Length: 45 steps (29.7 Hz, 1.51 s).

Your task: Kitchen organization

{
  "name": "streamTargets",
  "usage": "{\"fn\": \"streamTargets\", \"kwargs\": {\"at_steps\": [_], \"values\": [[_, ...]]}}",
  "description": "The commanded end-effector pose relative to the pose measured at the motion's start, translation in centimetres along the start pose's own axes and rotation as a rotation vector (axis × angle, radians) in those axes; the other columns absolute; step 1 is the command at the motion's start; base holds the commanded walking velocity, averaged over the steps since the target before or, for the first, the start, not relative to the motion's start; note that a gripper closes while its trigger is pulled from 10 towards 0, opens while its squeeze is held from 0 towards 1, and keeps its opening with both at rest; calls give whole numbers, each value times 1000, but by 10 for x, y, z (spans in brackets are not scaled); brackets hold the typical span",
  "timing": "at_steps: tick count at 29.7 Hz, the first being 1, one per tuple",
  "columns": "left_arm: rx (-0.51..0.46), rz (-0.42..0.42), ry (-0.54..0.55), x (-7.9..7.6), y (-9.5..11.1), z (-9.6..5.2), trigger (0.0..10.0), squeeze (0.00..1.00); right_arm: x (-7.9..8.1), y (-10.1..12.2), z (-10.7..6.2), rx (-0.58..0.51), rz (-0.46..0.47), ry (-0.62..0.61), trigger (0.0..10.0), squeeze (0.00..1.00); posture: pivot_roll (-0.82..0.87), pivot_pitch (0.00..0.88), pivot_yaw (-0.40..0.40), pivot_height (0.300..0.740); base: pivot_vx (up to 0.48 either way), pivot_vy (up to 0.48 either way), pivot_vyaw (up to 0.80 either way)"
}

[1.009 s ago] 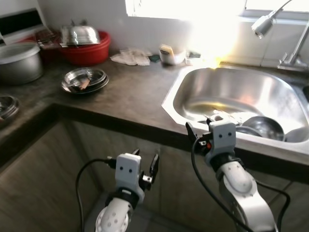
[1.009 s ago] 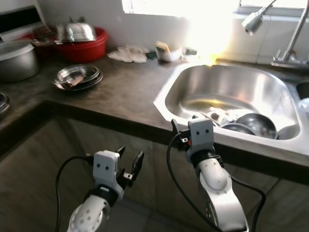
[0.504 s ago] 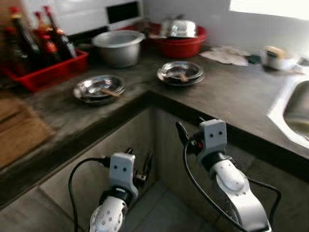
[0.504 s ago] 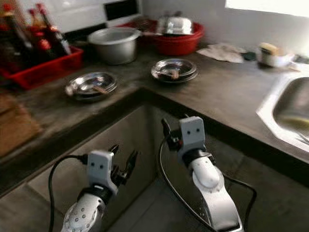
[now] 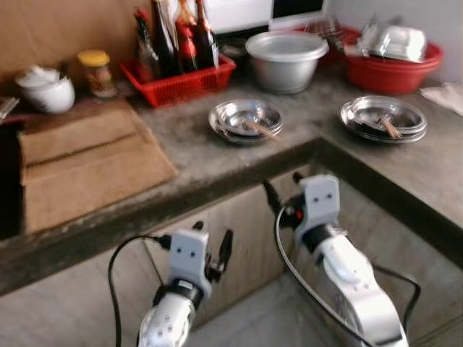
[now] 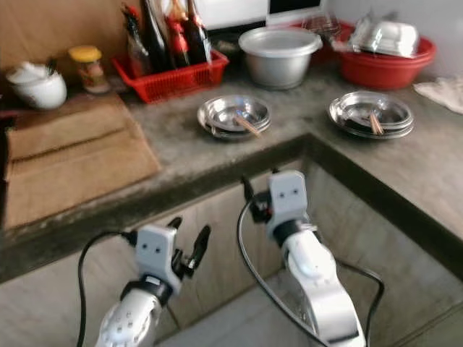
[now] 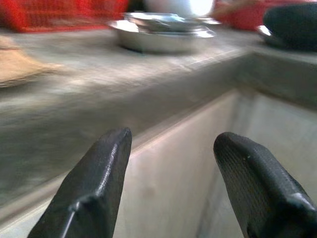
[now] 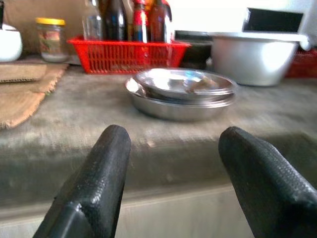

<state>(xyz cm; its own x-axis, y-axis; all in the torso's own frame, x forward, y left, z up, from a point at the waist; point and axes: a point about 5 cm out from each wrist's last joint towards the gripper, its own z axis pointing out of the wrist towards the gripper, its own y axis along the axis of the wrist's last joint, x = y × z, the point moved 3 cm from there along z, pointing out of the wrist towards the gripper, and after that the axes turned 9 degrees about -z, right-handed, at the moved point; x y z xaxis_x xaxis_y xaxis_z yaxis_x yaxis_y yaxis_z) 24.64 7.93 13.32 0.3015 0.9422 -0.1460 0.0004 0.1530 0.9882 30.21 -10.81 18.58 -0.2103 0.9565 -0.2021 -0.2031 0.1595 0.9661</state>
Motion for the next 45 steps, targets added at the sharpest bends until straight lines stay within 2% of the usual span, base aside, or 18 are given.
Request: {"fn": "streamTargets", "kwargs": {"at_steps": [1, 20, 21, 28, 29, 30, 32, 36, 45], "values": [[25, 5, 39, 8, -4, -3, 10000, 0, 8, 4, 4, -14, 13, 32, 10000, 0, 52, 84, -39, 740, 0, 0, 800], [29, 4, 35, 7, -5, -3, 10000, 0, 1, -1, 7, 19, 13, 14, 10000, 0, 52, 89, -38, 740, 0, 0, 84], [33, 2, 30, 6, -5, -3, 10000, 0, 0, -4, 6, 32, 7, 9, 10000, 1000, 52, 90, -41, 740, 0, 0, 0], [25, 2, -5, 2, -3, -3, 10000, 0, -5, -11, 6, 62, -19, -25, 10000, 1000, 54, 91, -40, 740, 0, 0, 0], [-9, 3, -42, -5, 2, -2, 10000, 0, -6, -14, 7, 82, -18, -36, 10000, 702, 54, 91, -40, 740, 0, 0, 0], [-37, -3, -78, -10, 6, -2, 10000, 0, -9, -17, 10, 99, -21, -60, 10000, 0, 51, 90, -39, 740, 0, 0, 0], [-65, -20, -139, -19, 10, -3, 10000, 0, -15, -20, 17, 114, -1, -111, 10000, 0, 54, 86, -39, 740, 0, 0, 0], [-73, -15, -173, -24, 11, -4, 10000, 0, -21, -19, 25, 118, 44, -151, 10000, 0, 59, 83, -43, 740, 0, 0, 0], [-79, -13, -177, -24, 10, -6, 10000, 0, -31, -4, 41, 47, 90, -203, 10000, 0, 63, 73, -42, 740, 0, 0, 0]]}}
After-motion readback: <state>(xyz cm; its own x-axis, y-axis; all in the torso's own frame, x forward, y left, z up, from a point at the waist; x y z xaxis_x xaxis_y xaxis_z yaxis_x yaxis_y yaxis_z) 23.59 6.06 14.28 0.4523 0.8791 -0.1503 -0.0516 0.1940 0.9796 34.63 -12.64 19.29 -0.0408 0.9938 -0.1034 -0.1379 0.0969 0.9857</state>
